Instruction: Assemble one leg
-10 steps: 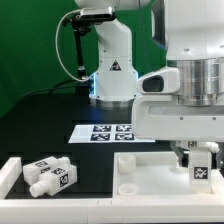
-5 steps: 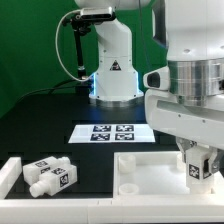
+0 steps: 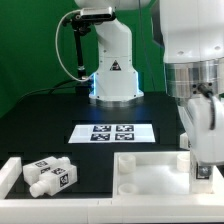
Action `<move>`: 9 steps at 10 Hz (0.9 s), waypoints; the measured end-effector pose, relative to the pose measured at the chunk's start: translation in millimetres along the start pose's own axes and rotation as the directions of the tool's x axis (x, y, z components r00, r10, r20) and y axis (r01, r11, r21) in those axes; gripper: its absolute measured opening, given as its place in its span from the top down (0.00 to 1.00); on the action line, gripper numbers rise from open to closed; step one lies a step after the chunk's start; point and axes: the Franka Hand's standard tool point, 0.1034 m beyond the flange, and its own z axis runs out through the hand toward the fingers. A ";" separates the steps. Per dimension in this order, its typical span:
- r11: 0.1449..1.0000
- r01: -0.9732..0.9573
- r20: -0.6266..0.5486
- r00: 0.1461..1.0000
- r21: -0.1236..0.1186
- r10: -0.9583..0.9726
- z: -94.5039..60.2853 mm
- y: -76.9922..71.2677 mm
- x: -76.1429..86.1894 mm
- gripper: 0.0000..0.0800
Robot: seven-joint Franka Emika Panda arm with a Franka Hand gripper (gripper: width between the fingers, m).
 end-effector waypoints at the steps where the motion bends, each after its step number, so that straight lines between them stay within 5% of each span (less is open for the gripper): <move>1: 0.997 -0.072 0.004 0.997 0.003 0.072 0.0 -0.5 -0.1 0.64; 8: 0.978 -0.210 0.001 0.978 -0.011 0.210 -0.4 0.2 -0.3 0.61; 9: 0.978 -0.208 0.001 0.978 -0.011 0.208 -0.3 0.2 -0.3 0.38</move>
Offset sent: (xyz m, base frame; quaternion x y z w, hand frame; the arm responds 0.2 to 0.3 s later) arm 0.0169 0.0085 0.0048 -0.0061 -0.0172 0.2042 0.9788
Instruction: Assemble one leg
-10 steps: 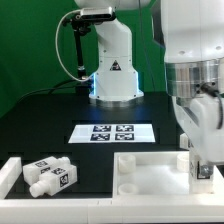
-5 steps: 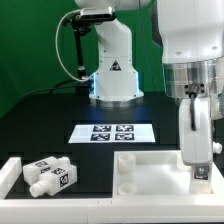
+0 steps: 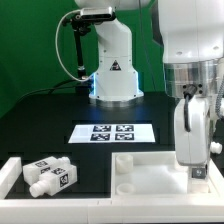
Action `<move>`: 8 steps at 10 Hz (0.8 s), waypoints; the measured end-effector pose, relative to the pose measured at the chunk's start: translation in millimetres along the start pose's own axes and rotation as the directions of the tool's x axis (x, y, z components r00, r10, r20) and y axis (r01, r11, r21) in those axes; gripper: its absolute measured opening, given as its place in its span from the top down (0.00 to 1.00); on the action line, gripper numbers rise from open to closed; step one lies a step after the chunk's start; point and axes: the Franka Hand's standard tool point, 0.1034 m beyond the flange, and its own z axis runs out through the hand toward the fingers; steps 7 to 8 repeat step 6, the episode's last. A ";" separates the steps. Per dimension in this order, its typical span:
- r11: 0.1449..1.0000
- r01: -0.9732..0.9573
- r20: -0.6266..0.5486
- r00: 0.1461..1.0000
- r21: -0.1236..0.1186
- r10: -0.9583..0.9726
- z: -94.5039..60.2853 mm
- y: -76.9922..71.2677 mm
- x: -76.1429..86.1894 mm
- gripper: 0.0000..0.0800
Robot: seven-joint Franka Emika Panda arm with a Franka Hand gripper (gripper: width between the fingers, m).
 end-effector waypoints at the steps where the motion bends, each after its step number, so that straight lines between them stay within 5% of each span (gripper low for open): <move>1: 1.000 0.011 0.001 1.000 0.001 -0.011 -0.8 -0.3 -0.3 0.25; 4: 0.994 0.106 0.035 0.994 0.037 -0.108 -35.3 -8.5 -1.9 0.19; 8: 0.993 0.109 0.033 0.993 0.036 -0.110 -33.8 -8.7 -0.8 0.19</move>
Offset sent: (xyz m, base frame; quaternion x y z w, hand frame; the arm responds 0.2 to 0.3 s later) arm -0.0035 -0.0122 0.0469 0.0195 -0.0371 -0.0343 0.9985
